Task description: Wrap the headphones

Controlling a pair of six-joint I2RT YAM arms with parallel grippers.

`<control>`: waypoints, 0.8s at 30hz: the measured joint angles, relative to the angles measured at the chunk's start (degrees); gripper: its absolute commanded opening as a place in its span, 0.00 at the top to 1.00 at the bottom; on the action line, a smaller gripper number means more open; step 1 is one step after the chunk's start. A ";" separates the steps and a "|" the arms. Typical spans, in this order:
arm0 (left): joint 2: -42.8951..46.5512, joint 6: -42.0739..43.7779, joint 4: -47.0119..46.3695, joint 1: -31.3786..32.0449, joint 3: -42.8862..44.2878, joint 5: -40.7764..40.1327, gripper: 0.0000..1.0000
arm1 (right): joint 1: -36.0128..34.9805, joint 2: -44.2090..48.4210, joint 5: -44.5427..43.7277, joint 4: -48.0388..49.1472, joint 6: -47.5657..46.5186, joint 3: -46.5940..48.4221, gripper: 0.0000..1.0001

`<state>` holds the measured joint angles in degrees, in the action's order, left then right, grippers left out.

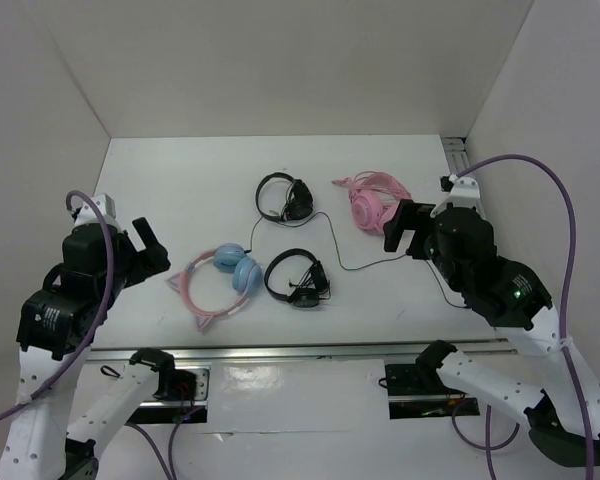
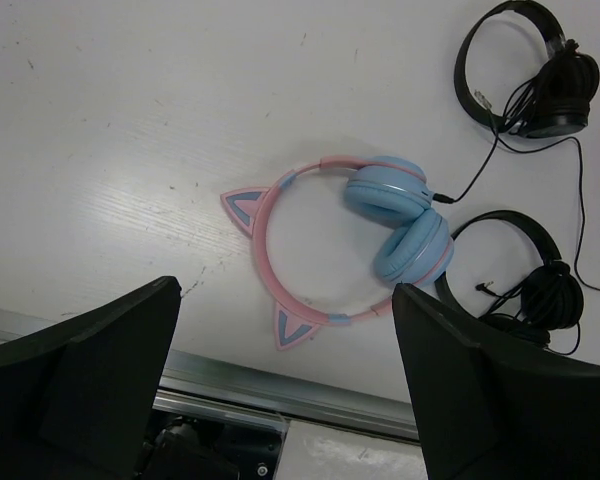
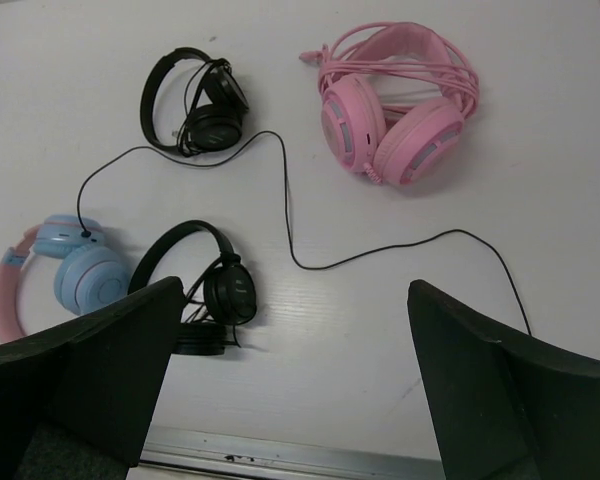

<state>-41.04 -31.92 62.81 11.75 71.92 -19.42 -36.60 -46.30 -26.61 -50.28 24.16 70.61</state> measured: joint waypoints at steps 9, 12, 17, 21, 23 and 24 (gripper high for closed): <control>-0.09 -1.36 -0.20 0.00 -2.71 -0.02 0.00 | 0.00 1.05 0.20 0.02 0.00 0.00 0.00; -0.31 -3.67 -0.50 0.00 -4.98 -0.55 0.00 | 0.00 0.70 1.05 0.07 0.00 -0.02 0.00; -3.41 -7.41 -0.68 -0.35 -10.67 -0.39 0.00 | 0.00 1.16 5.11 0.90 0.02 -0.98 0.00; -9.07 -8.94 -1.86 -1.92 -10.84 -0.15 0.00 | 0.00 3.15 10.32 3.08 0.02 -4.79 0.00; -10.54 -10.29 -3.21 -2.47 -11.52 1.11 0.00 | 0.00 4.37 13.25 4.59 0.04 -6.75 0.00; -11.02 -11.02 -3.80 -2.69 -12.24 2.34 0.00 | 0.00 4.81 14.53 5.51 0.04 -7.63 0.00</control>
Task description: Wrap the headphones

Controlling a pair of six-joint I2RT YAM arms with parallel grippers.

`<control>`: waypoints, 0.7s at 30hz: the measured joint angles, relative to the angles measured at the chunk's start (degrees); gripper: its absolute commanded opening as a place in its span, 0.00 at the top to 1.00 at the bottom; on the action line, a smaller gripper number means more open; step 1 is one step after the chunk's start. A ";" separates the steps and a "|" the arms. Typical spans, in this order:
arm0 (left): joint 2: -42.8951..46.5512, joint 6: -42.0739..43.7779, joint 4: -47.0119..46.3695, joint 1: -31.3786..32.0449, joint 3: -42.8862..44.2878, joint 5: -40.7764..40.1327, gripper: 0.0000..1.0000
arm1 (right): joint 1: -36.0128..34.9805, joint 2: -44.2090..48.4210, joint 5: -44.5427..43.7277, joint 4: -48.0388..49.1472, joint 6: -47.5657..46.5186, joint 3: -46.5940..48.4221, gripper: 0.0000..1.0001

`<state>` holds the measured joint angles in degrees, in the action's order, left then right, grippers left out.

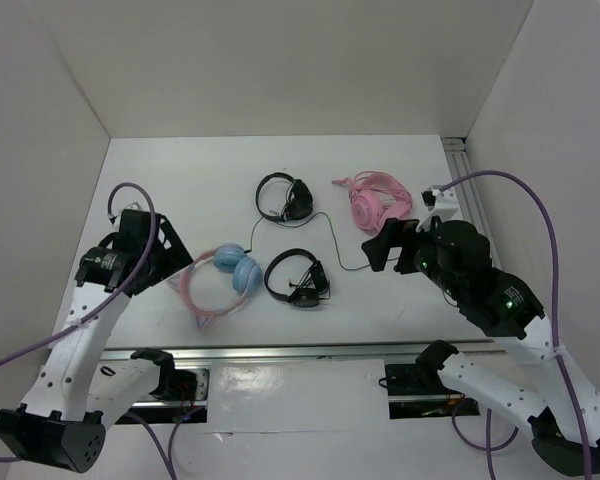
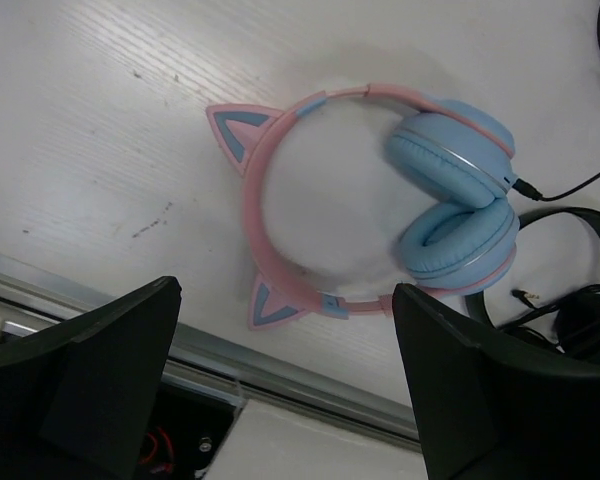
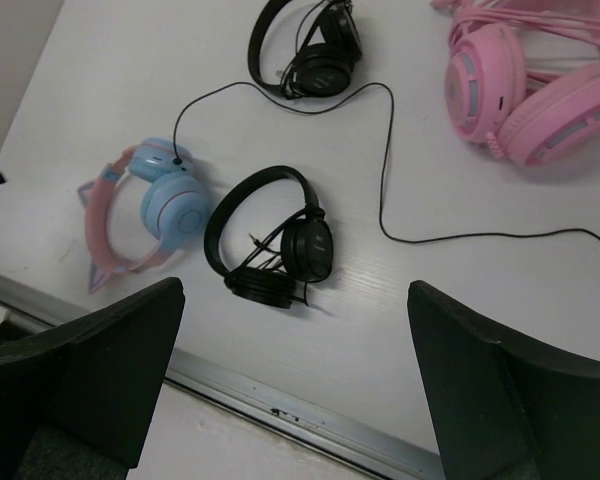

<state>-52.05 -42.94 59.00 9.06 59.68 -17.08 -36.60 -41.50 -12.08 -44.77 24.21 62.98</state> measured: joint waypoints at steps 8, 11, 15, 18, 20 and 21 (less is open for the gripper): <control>-1.79 -11.54 -6.25 -0.26 -15.63 3.48 0.00 | 0.00 0.85 6.01 4.70 -0.04 -2.40 0.00; -4.39 -14.23 -8.55 -0.24 -19.82 3.43 0.00 | 0.00 0.92 8.39 6.03 -0.04 -2.80 0.00; -8.31 -15.78 -14.01 0.00 -23.56 3.43 0.03 | 0.00 1.60 10.14 6.93 -0.04 -3.43 0.00; -12.02 -16.24 -17.49 0.26 -26.40 3.43 0.04 | 0.00 2.38 10.80 7.21 -0.04 -3.96 0.00; -13.57 -16.76 -19.08 0.35 -27.26 3.39 0.09 | 0.00 3.08 11.02 7.63 -0.04 -4.37 0.00; -14.34 -17.14 -19.82 0.35 -27.50 3.37 0.13 | 0.00 3.48 11.08 7.72 -0.04 -4.50 0.00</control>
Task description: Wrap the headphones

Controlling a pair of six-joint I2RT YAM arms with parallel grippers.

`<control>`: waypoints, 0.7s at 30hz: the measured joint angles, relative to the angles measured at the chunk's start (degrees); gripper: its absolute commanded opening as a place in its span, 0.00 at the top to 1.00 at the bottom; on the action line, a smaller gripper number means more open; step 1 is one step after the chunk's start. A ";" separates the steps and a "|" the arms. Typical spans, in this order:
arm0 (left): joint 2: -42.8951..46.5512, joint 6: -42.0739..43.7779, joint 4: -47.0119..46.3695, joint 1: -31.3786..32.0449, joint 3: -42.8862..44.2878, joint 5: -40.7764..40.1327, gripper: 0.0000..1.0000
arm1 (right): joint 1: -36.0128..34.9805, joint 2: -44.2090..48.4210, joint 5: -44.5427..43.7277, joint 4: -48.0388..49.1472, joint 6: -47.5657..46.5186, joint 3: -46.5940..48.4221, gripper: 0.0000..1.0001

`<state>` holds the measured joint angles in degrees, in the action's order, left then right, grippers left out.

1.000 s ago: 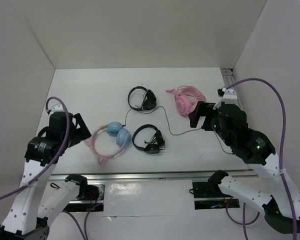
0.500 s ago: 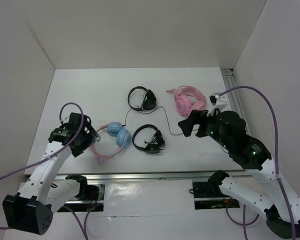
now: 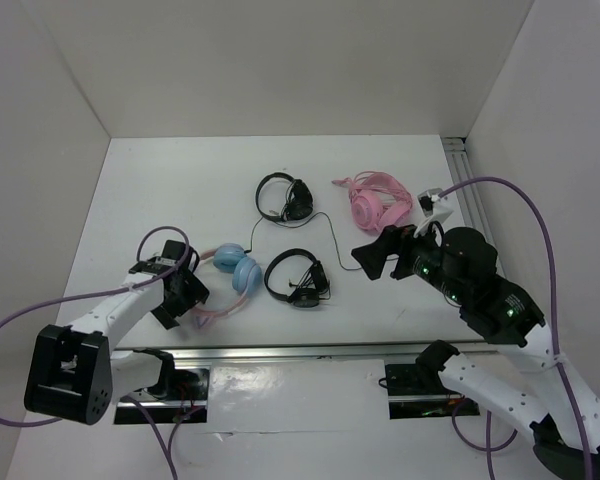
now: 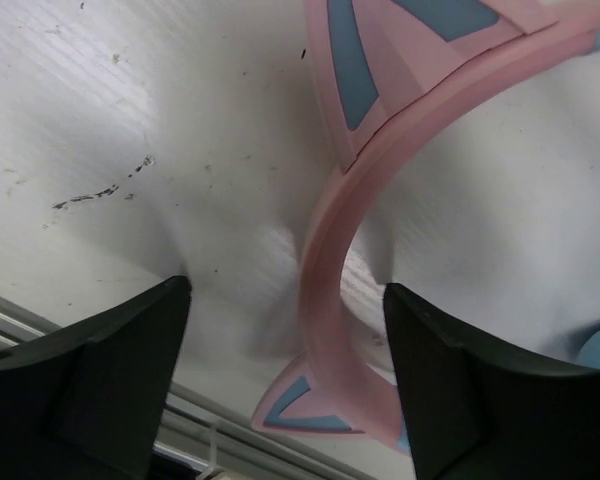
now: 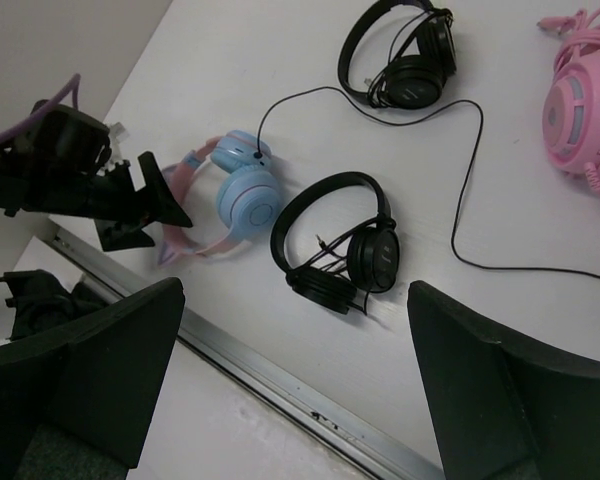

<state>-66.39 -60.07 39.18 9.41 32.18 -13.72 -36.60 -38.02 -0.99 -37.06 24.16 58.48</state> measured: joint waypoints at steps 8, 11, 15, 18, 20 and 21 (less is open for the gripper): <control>-0.35 -1.51 -2.80 0.02 -0.90 -1.36 0.48 | 0.00 1.09 0.57 0.72 0.09 -0.02 0.00; 0.00 -1.90 -4.28 -0.02 -1.49 -1.86 0.64 | 0.00 1.25 1.40 1.14 0.31 -0.02 0.00; -1.44 -2.19 -6.95 -0.02 -1.55 -1.97 0.84 | 0.00 1.90 2.29 1.49 0.46 -0.02 0.00; -1.88 -2.14 -8.59 -0.02 -1.42 -1.40 1.00 | 0.00 2.71 2.43 2.10 0.44 -0.33 0.00; -0.81 -1.81 -8.83 -0.07 -1.38 -1.11 1.00 | 0.00 3.72 2.43 3.98 0.39 -1.97 0.00; 0.00 -1.81 -8.13 -0.07 -1.49 -0.90 1.00 | 0.00 4.31 2.43 5.18 0.39 -3.21 0.00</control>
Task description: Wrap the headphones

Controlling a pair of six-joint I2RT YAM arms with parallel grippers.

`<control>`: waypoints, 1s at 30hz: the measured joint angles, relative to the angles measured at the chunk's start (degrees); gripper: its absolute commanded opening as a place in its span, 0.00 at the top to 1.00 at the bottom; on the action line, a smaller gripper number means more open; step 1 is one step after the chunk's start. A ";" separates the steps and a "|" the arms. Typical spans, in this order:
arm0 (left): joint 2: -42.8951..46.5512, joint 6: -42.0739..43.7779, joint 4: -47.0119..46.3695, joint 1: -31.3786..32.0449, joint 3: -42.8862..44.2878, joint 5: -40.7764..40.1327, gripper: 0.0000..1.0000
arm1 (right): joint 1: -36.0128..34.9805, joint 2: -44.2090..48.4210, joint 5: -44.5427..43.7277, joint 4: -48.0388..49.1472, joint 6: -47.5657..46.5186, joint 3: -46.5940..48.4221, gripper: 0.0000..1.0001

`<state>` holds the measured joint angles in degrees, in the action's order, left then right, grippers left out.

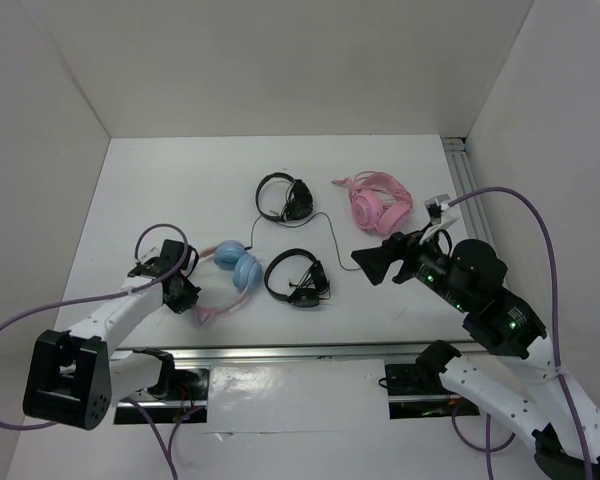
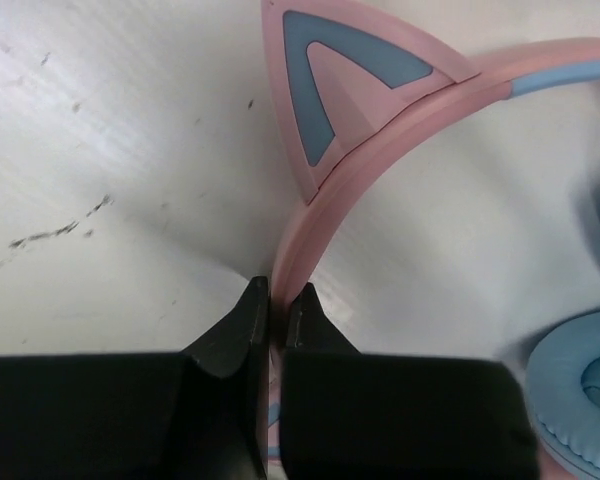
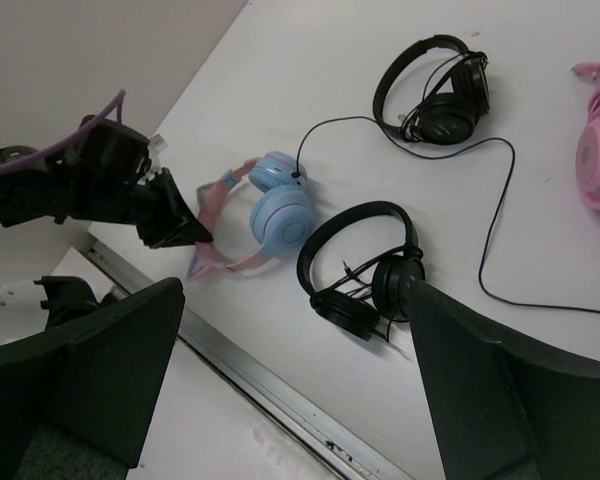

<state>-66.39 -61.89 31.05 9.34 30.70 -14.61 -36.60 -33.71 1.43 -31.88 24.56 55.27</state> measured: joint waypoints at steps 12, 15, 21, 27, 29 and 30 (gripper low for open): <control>23.98 6.49 20.22 5.77 17.92 0.46 1.00 | 0.00 2.56 5.29 13.44 -2.86 -13.51 0.00; 20.00 12.90 22.16 5.77 28.33 2.62 1.00 | 0.00 2.97 8.35 18.97 -5.25 -15.72 0.00; 11.69 22.08 26.77 5.84 41.20 5.95 1.00 | 0.00 1.33 11.85 31.58 -10.05 -19.39 0.00; 9.53 26.51 33.24 5.84 55.06 7.48 1.00 | 0.00 -12.35 12.48 46.27 -11.06 -20.87 0.05; 8.76 27.43 33.92 5.84 59.45 8.55 1.00 | 0.00 -18.23 11.32 48.76 -11.15 -20.92 0.07; 8.41 27.61 34.36 5.84 61.13 8.90 1.00 | 0.00 -20.13 10.38 49.42 -11.17 -20.92 0.11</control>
<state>-57.98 -34.28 65.41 15.18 91.83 -5.72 -36.60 -53.84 11.81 17.54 13.39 34.35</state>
